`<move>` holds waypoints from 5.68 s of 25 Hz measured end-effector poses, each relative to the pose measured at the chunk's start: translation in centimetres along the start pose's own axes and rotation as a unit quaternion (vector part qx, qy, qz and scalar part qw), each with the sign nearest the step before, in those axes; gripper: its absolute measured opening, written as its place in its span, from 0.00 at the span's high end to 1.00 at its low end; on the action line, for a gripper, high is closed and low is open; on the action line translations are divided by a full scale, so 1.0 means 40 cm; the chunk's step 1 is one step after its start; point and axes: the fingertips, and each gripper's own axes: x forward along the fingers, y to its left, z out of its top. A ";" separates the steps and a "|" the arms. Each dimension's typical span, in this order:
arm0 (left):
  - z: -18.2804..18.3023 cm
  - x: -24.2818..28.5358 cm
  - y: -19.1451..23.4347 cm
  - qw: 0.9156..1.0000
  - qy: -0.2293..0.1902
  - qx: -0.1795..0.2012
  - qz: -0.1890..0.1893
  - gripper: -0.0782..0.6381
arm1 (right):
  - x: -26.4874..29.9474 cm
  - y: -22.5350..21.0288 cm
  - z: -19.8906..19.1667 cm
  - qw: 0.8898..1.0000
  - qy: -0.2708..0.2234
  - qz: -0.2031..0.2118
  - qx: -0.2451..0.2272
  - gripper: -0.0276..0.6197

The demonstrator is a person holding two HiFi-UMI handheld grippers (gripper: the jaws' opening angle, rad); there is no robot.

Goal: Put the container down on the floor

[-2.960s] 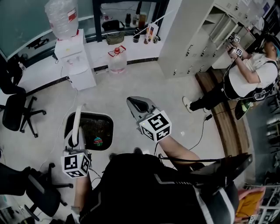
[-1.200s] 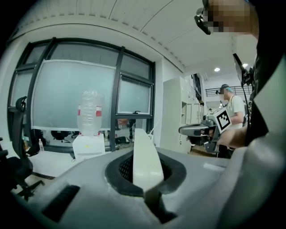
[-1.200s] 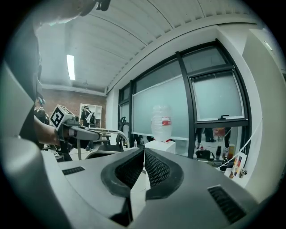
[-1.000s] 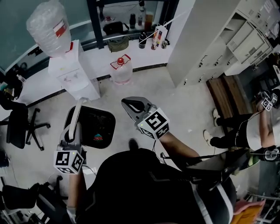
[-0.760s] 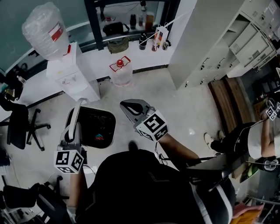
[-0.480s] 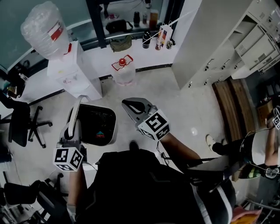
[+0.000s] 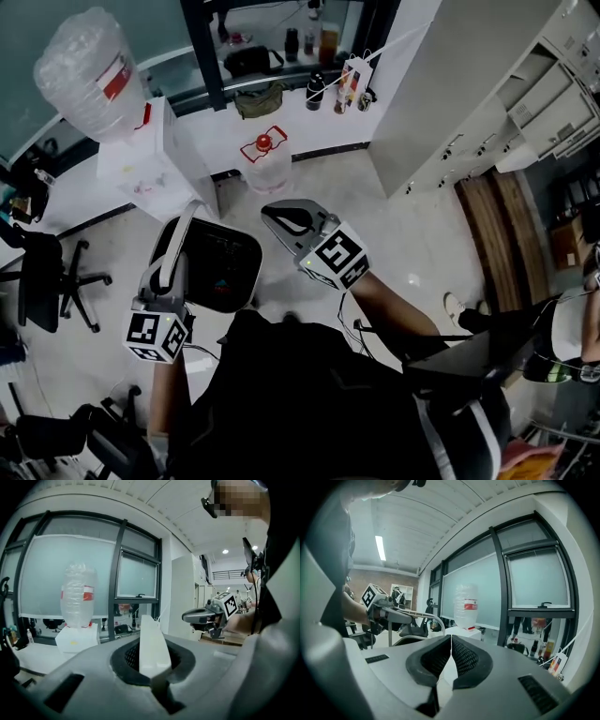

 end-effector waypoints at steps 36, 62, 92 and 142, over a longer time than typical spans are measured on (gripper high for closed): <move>0.010 0.438 0.319 0.903 0.031 0.168 -0.394 0.88 | 0.590 -0.161 -0.049 0.927 0.224 0.224 -0.201 0.68; -0.283 0.694 0.365 0.887 0.262 0.258 -0.281 0.88 | 0.634 -0.332 -0.281 0.879 0.268 0.322 -0.228 0.83; -0.795 0.918 0.490 0.833 0.404 0.276 -0.256 0.88 | 0.825 -0.407 -0.819 0.853 0.337 0.342 -0.205 0.83; -1.556 1.135 0.568 0.789 0.452 0.309 -0.279 0.87 | 1.014 -0.394 -1.606 0.819 0.398 0.350 -0.221 0.84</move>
